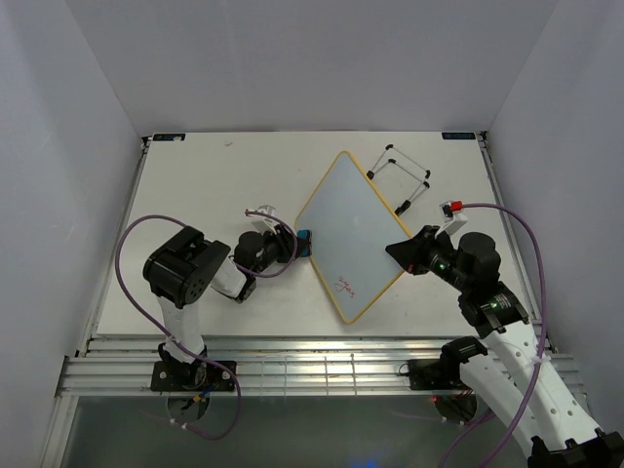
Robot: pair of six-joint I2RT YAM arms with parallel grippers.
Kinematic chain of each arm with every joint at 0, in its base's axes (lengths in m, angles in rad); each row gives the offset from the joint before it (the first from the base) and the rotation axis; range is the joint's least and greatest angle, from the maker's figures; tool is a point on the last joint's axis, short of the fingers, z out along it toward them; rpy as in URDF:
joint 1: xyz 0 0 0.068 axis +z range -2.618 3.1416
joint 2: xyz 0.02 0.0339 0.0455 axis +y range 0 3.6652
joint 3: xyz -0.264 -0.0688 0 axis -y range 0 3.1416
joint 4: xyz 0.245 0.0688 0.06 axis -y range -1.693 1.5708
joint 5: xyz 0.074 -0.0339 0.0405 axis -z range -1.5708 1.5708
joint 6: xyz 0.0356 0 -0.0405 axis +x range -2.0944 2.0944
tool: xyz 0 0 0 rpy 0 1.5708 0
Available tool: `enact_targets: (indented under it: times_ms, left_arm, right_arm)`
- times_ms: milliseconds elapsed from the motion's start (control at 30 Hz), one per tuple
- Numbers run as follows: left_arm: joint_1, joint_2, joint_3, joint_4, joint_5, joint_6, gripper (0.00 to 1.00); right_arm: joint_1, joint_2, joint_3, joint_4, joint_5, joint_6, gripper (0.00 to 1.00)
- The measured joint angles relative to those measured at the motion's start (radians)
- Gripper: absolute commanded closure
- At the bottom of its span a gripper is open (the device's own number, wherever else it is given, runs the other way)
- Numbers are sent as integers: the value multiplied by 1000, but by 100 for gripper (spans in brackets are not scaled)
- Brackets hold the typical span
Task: Erase the whiteboard
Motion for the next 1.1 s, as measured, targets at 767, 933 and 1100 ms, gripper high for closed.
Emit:
enact_targets:
  times_ms: [767, 933, 1100]
  left_arm:
    - [-166, -116, 91, -195, -24, 83, 100]
    - [-394, -148, 74, -120, -129, 84, 100]
    - [-479, -148, 61, -74, -163, 71, 100]
  right_arm:
    - [-2, -36, -56, 59, 32, -39, 92]
    - [-14, 1, -73, 131, 61, -40, 92]
    - [-14, 16, -73, 152, 66, -40, 92]
